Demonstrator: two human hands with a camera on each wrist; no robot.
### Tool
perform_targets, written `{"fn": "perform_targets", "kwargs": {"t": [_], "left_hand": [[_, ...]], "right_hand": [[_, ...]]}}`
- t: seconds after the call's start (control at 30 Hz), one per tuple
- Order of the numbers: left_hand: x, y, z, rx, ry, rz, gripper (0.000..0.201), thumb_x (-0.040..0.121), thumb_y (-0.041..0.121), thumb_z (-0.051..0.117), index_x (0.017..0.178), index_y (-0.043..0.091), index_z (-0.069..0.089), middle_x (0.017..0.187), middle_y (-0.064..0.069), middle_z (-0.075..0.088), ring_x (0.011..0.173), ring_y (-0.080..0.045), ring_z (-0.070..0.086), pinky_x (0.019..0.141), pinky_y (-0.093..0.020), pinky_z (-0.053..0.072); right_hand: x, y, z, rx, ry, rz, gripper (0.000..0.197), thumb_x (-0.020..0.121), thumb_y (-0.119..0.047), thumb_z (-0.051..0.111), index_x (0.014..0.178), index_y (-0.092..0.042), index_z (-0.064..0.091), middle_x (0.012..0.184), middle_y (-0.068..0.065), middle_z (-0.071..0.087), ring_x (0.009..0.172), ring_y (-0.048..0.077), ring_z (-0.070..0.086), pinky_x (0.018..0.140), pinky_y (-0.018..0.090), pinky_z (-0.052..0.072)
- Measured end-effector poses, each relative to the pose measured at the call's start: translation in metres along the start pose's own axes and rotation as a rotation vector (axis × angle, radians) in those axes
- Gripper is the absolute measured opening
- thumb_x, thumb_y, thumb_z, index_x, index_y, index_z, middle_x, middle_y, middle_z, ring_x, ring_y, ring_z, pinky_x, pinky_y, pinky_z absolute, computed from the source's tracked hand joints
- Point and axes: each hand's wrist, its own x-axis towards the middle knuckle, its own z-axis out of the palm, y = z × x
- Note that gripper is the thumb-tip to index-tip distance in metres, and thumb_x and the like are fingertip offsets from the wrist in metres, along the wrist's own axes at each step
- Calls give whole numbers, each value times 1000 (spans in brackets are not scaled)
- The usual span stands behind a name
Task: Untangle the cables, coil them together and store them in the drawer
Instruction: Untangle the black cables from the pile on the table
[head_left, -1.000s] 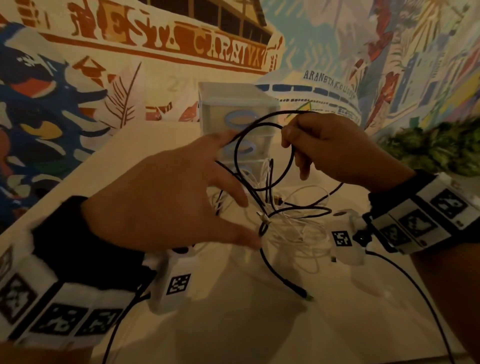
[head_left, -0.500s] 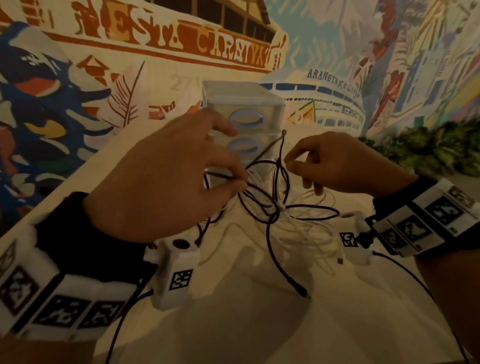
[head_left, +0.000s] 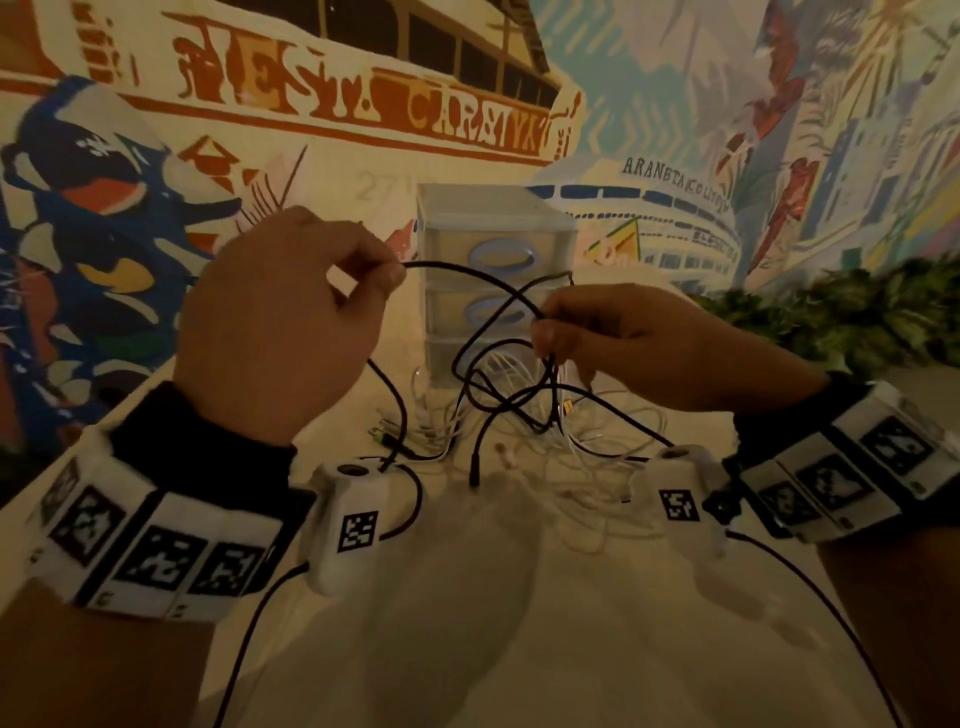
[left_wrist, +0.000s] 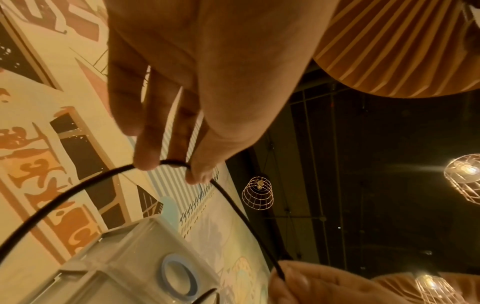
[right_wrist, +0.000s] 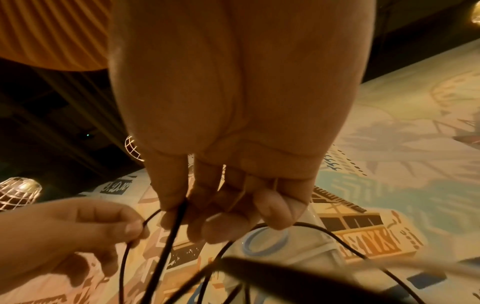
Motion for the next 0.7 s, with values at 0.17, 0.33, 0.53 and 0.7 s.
{"fn": "perform_targets", "kwargs": {"t": [0.17,0.33,0.53,0.7], "left_hand": [[-4,15,3,60,-101,144,37,94,35,58,131,31,58,121,-2,55,99,-21,58,79,-38,50],[-5,22,11,148,-171,297,43,96,38,47,137,28,57,119,1,65,102,-24,59,88,-41,46],[0,8,2,-6,36,162,21,99,38,57,110,32,73,103,5,73,91,-18,66,76,-41,54],[7,-6,-4,-40,177,66,22,101,35,54,112,26,70,106,1,70,86,-19,65,75,-44,55]], "right_hand": [[14,-8,-3,-15,15,-40,31,105,-43,45,89,-28,67,87,-9,72,79,7,68,84,34,54],[32,-23,0,-32,15,-130,23,104,-35,52,96,-24,71,79,-12,70,73,3,66,68,17,50],[40,-18,11,13,-102,-125,26,103,-43,51,89,-27,67,79,-10,70,69,7,66,69,22,52],[47,-8,11,55,-126,-109,32,107,-42,43,93,-23,64,88,-7,71,70,6,67,76,23,53]]}}
